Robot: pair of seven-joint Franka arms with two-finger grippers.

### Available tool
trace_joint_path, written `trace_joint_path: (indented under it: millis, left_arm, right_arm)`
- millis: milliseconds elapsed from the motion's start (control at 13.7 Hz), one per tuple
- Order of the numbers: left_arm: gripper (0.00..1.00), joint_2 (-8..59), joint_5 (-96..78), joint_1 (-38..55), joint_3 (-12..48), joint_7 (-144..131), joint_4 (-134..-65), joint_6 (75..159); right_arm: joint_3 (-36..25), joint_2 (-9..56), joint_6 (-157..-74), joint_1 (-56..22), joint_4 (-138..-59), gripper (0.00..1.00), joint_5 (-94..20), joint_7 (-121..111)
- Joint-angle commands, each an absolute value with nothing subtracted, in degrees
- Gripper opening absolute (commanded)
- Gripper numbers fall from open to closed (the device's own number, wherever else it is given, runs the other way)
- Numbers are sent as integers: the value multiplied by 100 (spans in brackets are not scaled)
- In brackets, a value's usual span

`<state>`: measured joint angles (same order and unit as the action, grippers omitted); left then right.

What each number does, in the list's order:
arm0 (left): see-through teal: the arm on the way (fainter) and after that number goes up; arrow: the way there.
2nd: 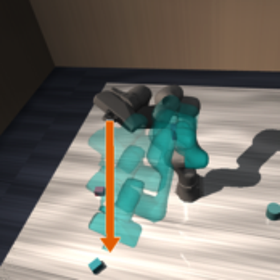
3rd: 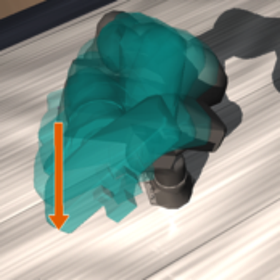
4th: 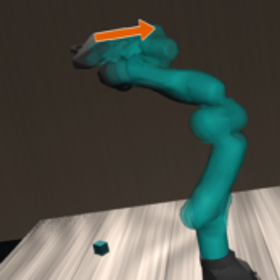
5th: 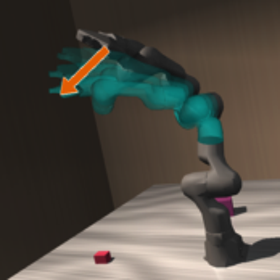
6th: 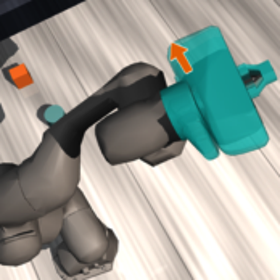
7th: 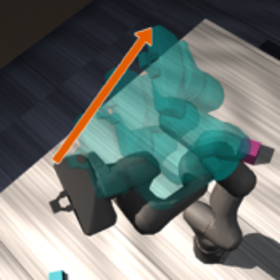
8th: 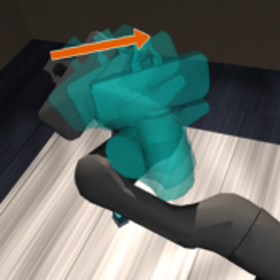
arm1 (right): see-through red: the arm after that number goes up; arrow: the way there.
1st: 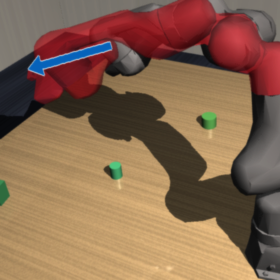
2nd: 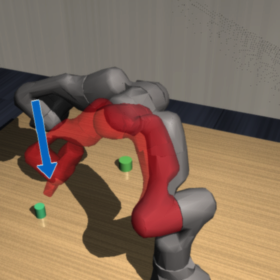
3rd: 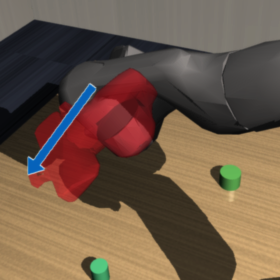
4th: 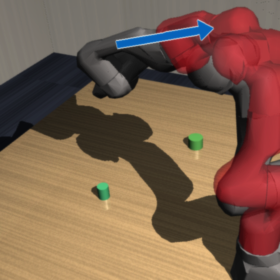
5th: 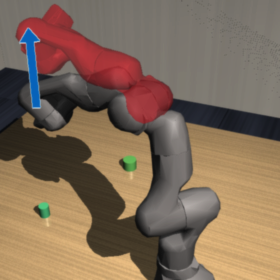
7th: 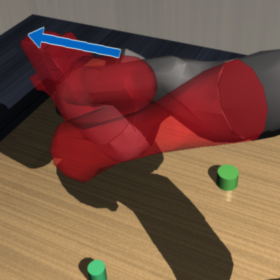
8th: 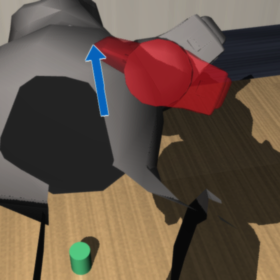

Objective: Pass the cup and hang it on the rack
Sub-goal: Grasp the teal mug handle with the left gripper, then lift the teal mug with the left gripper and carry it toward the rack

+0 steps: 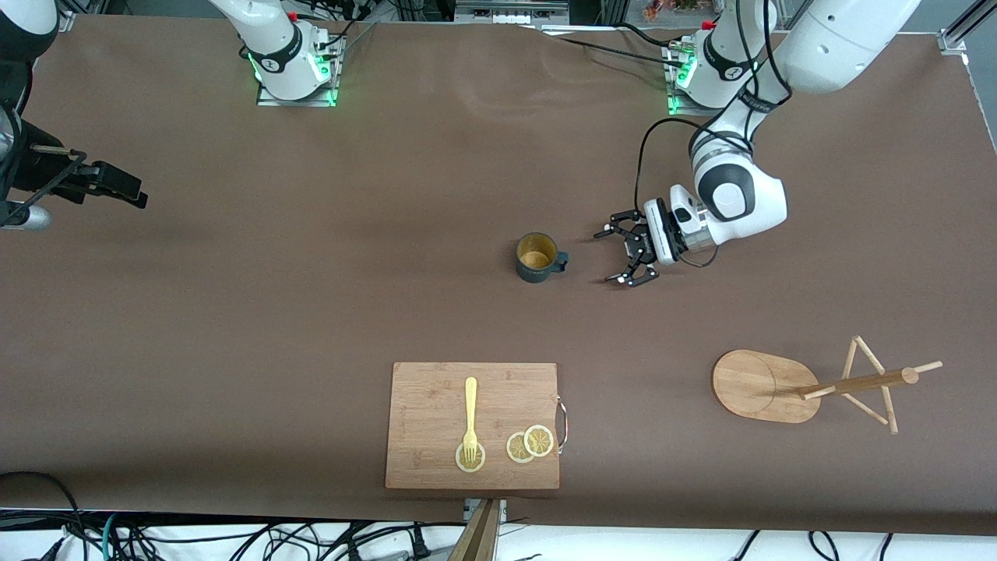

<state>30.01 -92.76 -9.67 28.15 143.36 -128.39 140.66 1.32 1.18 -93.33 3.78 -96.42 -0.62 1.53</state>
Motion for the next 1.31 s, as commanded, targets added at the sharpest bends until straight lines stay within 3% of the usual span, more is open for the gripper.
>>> trace_joint_path:
  millis: [0,364,509,582,728,801,946,1165,1237]
  left_arm:
    - [100,3576,-9824,-783,2839,15160,-12367,13773]
    - [100,3814,-10107,-528,2839,15363,-12121,13764]
    - [94,3884,-10116,-492,2830,15381,-12094,13764]
    - [80,3885,-10116,-466,2830,15433,-12094,13764]
    - [63,3902,-10125,-457,2830,15635,-12094,13764]
    - [60,3902,-10125,-457,2830,15653,-12094,13764]
    - [41,3894,-10116,-466,2830,15662,-12094,13764]
    - [6,3859,-10081,-483,2804,15662,-12094,13764]
    - [0,3824,-10064,-510,2804,15662,-12102,13764]
  right_arm:
    - [211,167,-9185,457,-9475,100,-132,211]
    - [202,184,-9211,457,-9475,100,-132,211]
    - [202,176,-9193,457,-9475,100,-132,211]
    - [202,184,-9193,457,-9475,100,-132,211]
    - [202,176,-9185,457,-9475,100,-132,211]
    - [202,176,-9185,457,-9475,100,-132,211]
    - [202,176,-9185,457,-9475,100,-141,220]
    - [193,185,-9185,457,-9475,100,-141,211]
    - [193,185,-9202,457,-9475,100,-141,211]
